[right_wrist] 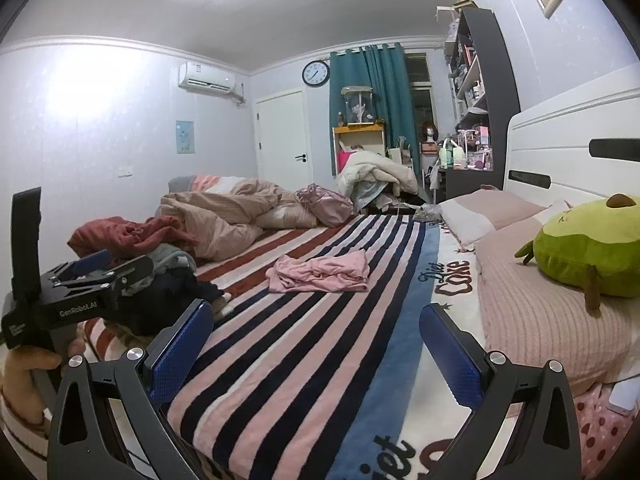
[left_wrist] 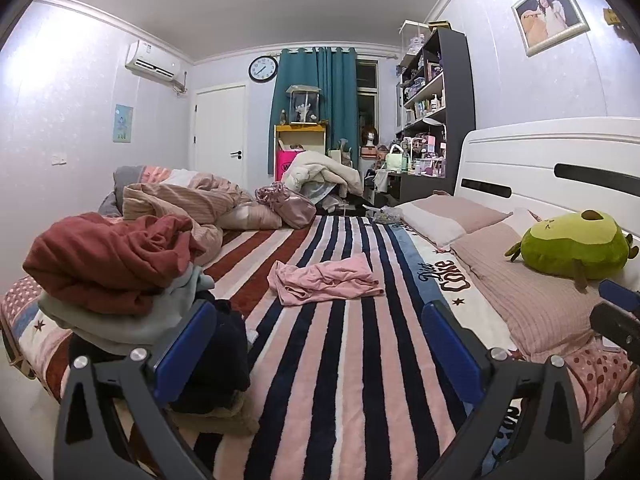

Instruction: Fold small clothes

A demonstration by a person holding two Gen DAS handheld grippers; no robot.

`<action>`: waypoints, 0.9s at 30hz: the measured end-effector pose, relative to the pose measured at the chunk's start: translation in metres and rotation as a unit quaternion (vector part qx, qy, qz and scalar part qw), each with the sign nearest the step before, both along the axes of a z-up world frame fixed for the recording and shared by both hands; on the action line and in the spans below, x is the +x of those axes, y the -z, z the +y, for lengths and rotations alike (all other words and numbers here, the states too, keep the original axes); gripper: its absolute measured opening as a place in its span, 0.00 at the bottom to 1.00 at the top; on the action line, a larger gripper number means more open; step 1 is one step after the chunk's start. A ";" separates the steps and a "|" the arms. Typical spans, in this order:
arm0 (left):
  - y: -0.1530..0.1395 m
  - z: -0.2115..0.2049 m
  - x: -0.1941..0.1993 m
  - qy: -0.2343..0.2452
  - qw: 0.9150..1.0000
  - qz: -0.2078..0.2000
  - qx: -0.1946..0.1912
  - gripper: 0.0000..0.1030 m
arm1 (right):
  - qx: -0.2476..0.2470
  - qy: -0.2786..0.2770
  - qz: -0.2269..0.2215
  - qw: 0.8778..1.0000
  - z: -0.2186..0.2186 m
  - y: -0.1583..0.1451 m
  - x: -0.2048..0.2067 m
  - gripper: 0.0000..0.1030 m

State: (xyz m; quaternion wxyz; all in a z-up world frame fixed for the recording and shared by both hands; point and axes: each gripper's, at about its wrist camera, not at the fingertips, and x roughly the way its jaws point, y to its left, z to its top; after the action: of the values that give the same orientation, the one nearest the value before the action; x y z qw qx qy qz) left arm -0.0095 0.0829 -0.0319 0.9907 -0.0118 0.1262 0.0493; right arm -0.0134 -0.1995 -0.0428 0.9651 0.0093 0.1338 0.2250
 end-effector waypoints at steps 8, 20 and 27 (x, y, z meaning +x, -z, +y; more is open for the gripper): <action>0.001 -0.008 0.000 0.012 1.000 -0.003 0.004 0.99 | 0.005 0.001 0.008 1.000 -0.005 0.001 -0.002 1.00; 0.001 -0.015 -0.002 0.024 1.000 -0.008 0.005 0.99 | 0.018 0.013 0.016 1.000 -0.015 0.004 -0.002 1.00; -0.001 -0.016 -0.004 0.024 1.000 -0.012 0.009 0.99 | 0.020 0.013 0.016 1.000 -0.016 0.004 -0.001 1.00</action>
State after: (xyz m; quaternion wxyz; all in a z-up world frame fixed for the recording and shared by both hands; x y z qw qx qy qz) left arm -0.0130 0.0670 -0.0305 0.9931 -0.0001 0.1145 0.0270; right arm -0.0146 -0.2152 -0.0466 0.9652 0.0340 0.1449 0.2151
